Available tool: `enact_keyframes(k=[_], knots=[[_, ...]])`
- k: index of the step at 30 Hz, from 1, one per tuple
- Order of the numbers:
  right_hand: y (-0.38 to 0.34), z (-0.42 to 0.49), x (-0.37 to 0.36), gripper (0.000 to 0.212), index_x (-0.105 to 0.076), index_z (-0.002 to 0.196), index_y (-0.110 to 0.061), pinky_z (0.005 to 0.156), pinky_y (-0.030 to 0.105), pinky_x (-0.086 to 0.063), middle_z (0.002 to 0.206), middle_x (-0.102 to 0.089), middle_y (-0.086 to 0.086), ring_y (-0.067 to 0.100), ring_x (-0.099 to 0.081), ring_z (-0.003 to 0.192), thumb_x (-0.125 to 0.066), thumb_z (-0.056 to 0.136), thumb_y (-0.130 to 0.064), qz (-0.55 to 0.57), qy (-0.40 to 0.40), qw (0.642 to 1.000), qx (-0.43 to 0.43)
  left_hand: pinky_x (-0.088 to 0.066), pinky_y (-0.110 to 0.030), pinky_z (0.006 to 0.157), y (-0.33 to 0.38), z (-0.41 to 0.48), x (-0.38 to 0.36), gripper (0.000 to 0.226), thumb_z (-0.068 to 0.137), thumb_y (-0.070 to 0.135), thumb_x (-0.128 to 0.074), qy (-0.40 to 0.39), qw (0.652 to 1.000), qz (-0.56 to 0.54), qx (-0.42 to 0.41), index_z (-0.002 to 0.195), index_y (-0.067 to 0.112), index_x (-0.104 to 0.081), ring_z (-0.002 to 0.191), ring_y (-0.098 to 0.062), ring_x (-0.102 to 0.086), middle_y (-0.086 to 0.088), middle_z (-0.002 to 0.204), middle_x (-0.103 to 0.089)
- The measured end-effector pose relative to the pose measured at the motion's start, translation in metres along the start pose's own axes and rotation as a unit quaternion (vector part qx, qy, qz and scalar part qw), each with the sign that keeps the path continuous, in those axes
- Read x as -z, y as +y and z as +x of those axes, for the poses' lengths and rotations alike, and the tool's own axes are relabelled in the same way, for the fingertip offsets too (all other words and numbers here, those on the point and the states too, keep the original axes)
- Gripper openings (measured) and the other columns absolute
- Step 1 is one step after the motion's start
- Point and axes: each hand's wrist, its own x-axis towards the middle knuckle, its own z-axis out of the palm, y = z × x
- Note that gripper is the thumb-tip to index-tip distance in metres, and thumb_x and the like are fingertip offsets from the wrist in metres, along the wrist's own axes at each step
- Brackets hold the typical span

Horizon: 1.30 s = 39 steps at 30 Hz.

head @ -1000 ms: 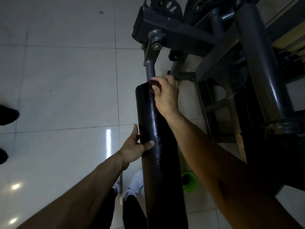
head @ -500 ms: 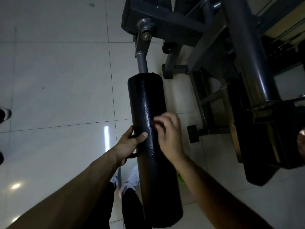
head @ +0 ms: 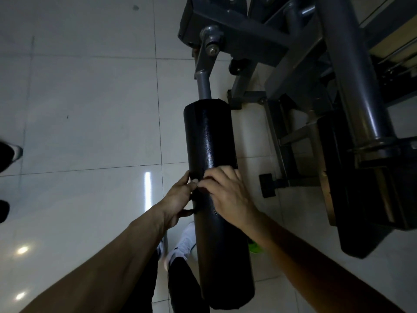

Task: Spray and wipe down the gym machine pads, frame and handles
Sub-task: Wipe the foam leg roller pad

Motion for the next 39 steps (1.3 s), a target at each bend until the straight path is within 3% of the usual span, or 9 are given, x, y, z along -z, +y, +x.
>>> enact_keyframes(k=[3, 8, 12, 18, 22, 27, 32, 36, 39], knots=[[0.026, 0.058, 0.001, 0.029, -0.074, 0.112, -0.022, 0.086, 0.045, -0.045, 0.119, -0.063, 0.001, 0.030, -0.054, 0.109, -0.059, 0.088, -0.012, -0.018, 0.040, 0.999, -0.028, -0.051, -0.051, 0.104, -0.003, -0.001, -0.002, 0.037, 0.104, 0.043, -0.054, 0.020, 1.000, -0.020, -0.007, 0.140, 0.052, -0.051, 0.123, -0.012, -0.059, 0.016, 0.129, -0.065], [0.037, 0.128, -0.002, 0.028, -0.075, 0.112, -0.022, 0.086, 0.047, -0.050, 0.117, -0.062, 0.001, 0.028, -0.052, 0.107, -0.073, 0.087, -0.011, 0.007, 0.105, 0.976, -0.191, -0.050, -0.050, 0.105, -0.015, -0.003, -0.004, 0.030, 0.102, 0.046, -0.058, 0.041, 0.998, -0.040, 0.003, 0.132, 0.049, -0.058, 0.123, -0.013, -0.060, 0.018, 0.125, -0.065], [0.005, 0.038, -0.001, 0.035, -0.073, 0.114, -0.020, 0.090, 0.046, -0.048, 0.122, -0.060, 0.000, 0.028, -0.052, 0.110, -0.066, 0.084, -0.003, 0.022, 0.050, 0.994, -0.095, -0.050, -0.050, 0.103, -0.013, -0.006, -0.004, 0.028, 0.102, 0.050, -0.057, 0.035, 0.999, -0.032, 0.012, 0.128, 0.045, -0.063, 0.121, -0.014, -0.062, 0.013, 0.131, -0.065], [-0.026, -0.083, 0.007, 0.039, -0.069, 0.122, -0.022, 0.093, 0.041, -0.051, 0.130, -0.052, -0.002, 0.023, -0.051, 0.119, -0.068, 0.085, -0.008, 0.086, -0.024, 0.993, -0.078, -0.052, -0.044, 0.094, -0.001, -0.011, -0.020, 0.046, 0.097, 0.061, -0.056, 0.041, 0.999, 0.012, 0.009, 0.136, 0.036, -0.053, 0.122, -0.021, -0.057, 0.004, 0.131, -0.063], [0.004, -0.013, 0.001, 0.032, -0.072, 0.115, -0.021, 0.093, 0.043, -0.049, 0.120, -0.055, 0.001, 0.025, -0.053, 0.110, -0.068, 0.088, -0.004, 0.125, 0.080, 0.976, -0.158, -0.053, -0.041, 0.090, -0.005, -0.013, -0.027, 0.038, 0.099, 0.060, -0.052, 0.065, 0.998, 0.019, -0.008, 0.129, 0.037, -0.056, 0.118, -0.017, -0.059, 0.006, 0.128, -0.065], [0.029, 0.071, -0.003, 0.028, -0.071, 0.116, -0.024, 0.104, 0.044, -0.046, 0.122, -0.053, 0.000, 0.020, -0.048, 0.117, -0.066, 0.093, -0.009, 0.167, 0.172, 0.921, -0.306, -0.047, -0.056, 0.105, -0.020, -0.013, -0.022, 0.054, 0.096, 0.068, -0.051, 0.070, 0.997, 0.039, 0.004, 0.142, 0.039, -0.048, 0.127, -0.022, -0.055, 0.007, 0.136, -0.059], [-0.008, -0.042, -0.001, 0.032, -0.072, 0.115, -0.024, 0.096, 0.040, -0.049, 0.121, -0.052, -0.004, 0.020, -0.051, 0.114, -0.069, 0.091, -0.004, 0.167, 0.103, 0.956, -0.217, -0.050, -0.056, 0.103, -0.031, -0.017, -0.023, 0.061, 0.089, 0.072, -0.059, 0.043, 0.998, 0.038, 0.018, 0.140, 0.038, -0.051, 0.126, -0.022, -0.056, 0.004, 0.136, -0.062], [-0.038, -0.138, 0.003, 0.032, -0.072, 0.113, -0.022, 0.097, 0.039, -0.049, 0.121, -0.052, -0.005, 0.018, -0.053, 0.118, -0.069, 0.089, -0.001, 0.198, 0.063, 0.952, -0.223, -0.053, -0.051, 0.095, -0.032, -0.019, -0.027, 0.064, 0.090, 0.069, -0.059, 0.050, 0.998, 0.035, 0.010, 0.145, 0.037, -0.047, 0.130, -0.026, -0.053, 0.002, 0.140, -0.058], [-0.040, -0.134, -0.001, 0.032, -0.071, 0.111, -0.024, 0.097, 0.041, -0.049, 0.120, -0.051, -0.005, 0.018, -0.054, 0.117, -0.068, 0.089, -0.001, 0.212, 0.075, 0.943, -0.244, -0.052, -0.049, 0.093, -0.033, -0.020, -0.030, 0.049, 0.092, 0.065, -0.060, 0.056, 0.998, 0.022, 0.004, 0.133, 0.038, -0.056, 0.126, -0.024, -0.056, 0.005, 0.134, -0.063]])
